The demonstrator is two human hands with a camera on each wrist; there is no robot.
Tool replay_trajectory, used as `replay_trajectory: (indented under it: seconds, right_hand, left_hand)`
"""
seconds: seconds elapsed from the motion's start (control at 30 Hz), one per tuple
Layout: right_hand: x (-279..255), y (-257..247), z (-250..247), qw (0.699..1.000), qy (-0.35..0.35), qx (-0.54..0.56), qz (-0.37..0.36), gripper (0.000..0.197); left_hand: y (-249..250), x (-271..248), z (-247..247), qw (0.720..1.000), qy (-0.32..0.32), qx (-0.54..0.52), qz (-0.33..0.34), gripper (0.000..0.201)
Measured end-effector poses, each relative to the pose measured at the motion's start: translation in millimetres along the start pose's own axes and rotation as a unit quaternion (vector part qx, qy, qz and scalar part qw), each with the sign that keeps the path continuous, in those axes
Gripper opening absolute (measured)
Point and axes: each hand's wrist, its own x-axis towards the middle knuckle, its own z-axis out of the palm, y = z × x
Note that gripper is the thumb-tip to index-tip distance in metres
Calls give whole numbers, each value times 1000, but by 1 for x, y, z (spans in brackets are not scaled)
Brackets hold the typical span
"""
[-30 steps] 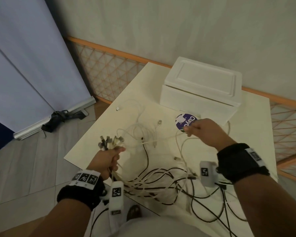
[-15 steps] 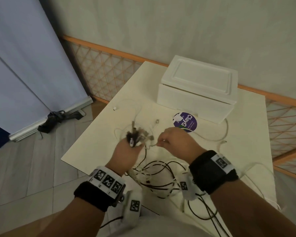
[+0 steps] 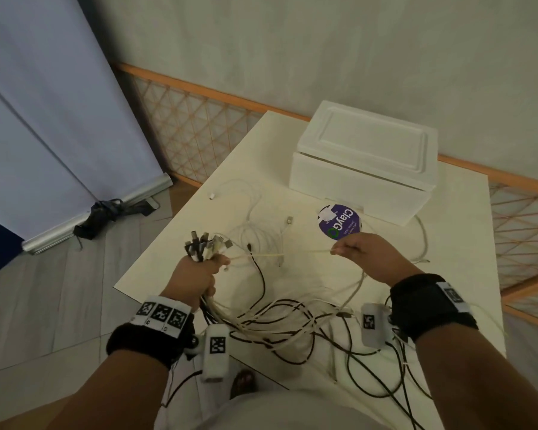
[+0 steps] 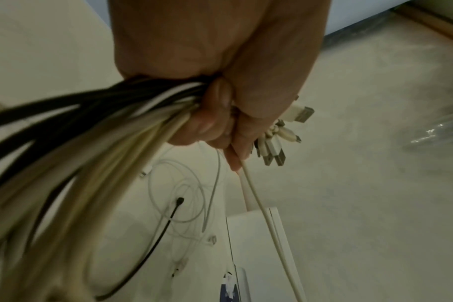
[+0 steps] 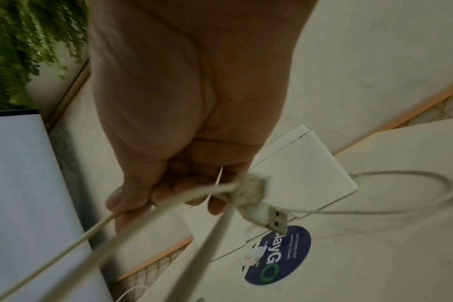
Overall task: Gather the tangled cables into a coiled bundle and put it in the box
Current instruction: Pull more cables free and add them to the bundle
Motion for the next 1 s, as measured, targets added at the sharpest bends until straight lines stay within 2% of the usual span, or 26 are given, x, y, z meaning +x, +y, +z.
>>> replay_trajectory:
  seconds: [0.13,0.3,0.37,0.43,0.5,0.53,0.6,0.67,0.7,0.77,0.87,0.93,1.0]
  right_hand:
    - [0,14,6,999,-9,-41,17,14]
    - [-3,33,11,990,-24,-137,36,13]
    - [-8,57,11,972,-31,-226,62,12]
    - [-22,87,4,942,-79,-299,129,12]
    - [-33,103,-5,929,-116,-302,182,16]
    - [-34,100,-9,938,-99,-276,185,13]
    - [-24,78,-7,971,16,-195,135,11]
    - [-8,33,3,981,139,-128,32,11]
    - [-2,4,10,982,161,-99,-24,14]
    - [5,-50,28,986,101,-61,-116,34]
    - [9,-105,57,983,-54,-34,-174,72]
    - [13,-116,70,986,-92,12,-136,92]
    - [18,-116,76,989,-114,30,-88,109]
  left_hand:
    - [-5,10,-9,999,29,7,-26,17]
    - [-6,11,-15,999,37,-6,-20,14]
    - [-8,15,-24,997,66,-23,-34,13]
    - [-10,19,-37,994,85,-44,-49,13]
    - [-9,19,-43,996,56,-49,-43,13]
    - [-8,17,-40,998,29,-44,-34,14]
    - [-3,10,-26,999,-28,-31,-17,19]
    - [4,1,-9,996,-81,-34,-2,15]
    - [8,-3,-1,994,-102,-40,2,13]
    - [14,-9,12,989,-128,-70,18,18]
    - [25,-18,25,980,-137,-133,63,14]
    - [31,-20,28,979,-123,-146,70,14]
    - [33,-18,26,980,-96,-165,54,26]
